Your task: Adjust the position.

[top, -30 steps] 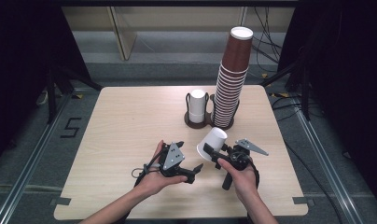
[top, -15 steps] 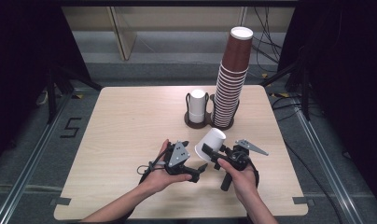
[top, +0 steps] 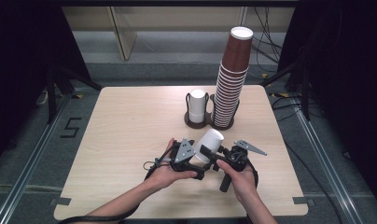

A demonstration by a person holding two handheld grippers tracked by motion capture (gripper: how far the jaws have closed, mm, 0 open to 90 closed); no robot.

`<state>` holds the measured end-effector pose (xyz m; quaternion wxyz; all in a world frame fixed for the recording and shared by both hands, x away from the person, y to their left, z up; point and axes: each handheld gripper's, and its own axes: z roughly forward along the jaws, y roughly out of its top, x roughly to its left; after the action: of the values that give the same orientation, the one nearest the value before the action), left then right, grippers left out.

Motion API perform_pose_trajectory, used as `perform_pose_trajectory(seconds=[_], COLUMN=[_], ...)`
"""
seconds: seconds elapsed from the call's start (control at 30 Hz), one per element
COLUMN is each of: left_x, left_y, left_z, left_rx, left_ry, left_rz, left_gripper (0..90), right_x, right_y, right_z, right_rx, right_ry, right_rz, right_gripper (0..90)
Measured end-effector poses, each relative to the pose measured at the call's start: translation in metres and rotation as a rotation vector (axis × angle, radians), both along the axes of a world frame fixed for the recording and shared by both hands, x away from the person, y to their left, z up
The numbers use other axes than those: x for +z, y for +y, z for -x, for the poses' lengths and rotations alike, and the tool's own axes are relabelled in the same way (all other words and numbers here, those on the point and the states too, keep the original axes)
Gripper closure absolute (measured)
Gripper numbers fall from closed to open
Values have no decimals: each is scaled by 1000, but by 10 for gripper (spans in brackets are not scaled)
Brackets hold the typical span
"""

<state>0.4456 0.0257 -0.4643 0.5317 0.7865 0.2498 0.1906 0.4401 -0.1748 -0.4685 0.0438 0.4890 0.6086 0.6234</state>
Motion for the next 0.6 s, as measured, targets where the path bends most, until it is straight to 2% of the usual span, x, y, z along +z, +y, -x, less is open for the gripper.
perform_pose_trajectory(seconds=[0.03,0.07,0.1,0.13,0.17,0.33,0.4,0.47,0.5,0.53,0.6], left_x=[0,0,0,0,0,-1,-1,-1,0,0,0], left_y=[0,0,0,-1,-1,-4,-5,-6,-6,-6,-6], left_z=[-2,-3,-3,-4,-3,-4,-5,-5,-5,-5,-5], left_rx=[2,3,3,-2,-4,-10,-16,-12,-9,-10,-13], left_ry=[0,2,2,2,1,0,4,6,8,8,6], left_rz=[5,-1,-1,-2,-2,4,8,15,22,25,22], left_gripper=[18,18,18,20,28,54,104,117,130,136,146], right_x=[2,2,1,2,1,2,2,3,2,3,2], right_y=[2,1,1,2,2,3,3,3,2,2,2], right_z=[2,1,1,2,1,2,2,3,2,2,2], right_rx=[-3,2,6,5,13,14,11,13,13,1,7], right_ry=[34,12,8,25,5,12,13,31,13,20,9], right_rz=[-8,10,8,0,-11,-6,-4,-15,-14,3,-5], right_gripper=[293,293,293,293,293,293,294,294,294,294,292])
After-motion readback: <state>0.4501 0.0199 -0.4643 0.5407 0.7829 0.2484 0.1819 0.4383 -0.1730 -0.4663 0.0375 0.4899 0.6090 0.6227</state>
